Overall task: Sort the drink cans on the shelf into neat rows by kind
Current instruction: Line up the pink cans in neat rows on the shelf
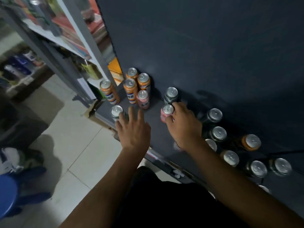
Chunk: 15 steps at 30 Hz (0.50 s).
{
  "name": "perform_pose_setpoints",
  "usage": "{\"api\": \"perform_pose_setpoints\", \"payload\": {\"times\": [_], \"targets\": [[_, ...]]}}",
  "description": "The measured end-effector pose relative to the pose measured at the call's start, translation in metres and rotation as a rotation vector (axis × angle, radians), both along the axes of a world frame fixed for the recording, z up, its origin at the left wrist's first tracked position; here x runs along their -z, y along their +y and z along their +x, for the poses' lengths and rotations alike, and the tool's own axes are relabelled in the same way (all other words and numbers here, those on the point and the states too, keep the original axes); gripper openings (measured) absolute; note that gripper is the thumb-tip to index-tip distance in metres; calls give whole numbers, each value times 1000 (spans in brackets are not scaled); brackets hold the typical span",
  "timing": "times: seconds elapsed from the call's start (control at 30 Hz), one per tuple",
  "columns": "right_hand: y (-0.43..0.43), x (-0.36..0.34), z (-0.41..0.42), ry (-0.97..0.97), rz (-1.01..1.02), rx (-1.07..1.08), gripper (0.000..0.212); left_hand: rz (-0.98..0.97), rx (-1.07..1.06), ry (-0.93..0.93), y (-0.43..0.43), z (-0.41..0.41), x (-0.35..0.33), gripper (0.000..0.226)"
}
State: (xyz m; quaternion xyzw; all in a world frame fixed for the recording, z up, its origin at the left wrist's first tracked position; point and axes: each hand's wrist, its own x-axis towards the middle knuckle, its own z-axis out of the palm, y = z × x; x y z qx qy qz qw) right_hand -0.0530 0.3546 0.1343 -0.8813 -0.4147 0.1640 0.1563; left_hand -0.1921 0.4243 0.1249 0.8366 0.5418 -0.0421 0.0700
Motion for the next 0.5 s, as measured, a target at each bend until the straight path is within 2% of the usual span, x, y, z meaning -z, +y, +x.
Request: {"api": "perform_pose_setpoints", "payload": {"times": [0.2,0.3,0.5], "targets": [[28,25,-16,152,-22,300,35,-154,150,-24,75,18,23,64],[41,43,-20,194,-15,368,44,-252,143,-24,97,32,41,64],[69,84,-24,346,-18,450,61,-324,94,-87,138,51,68,80]]}}
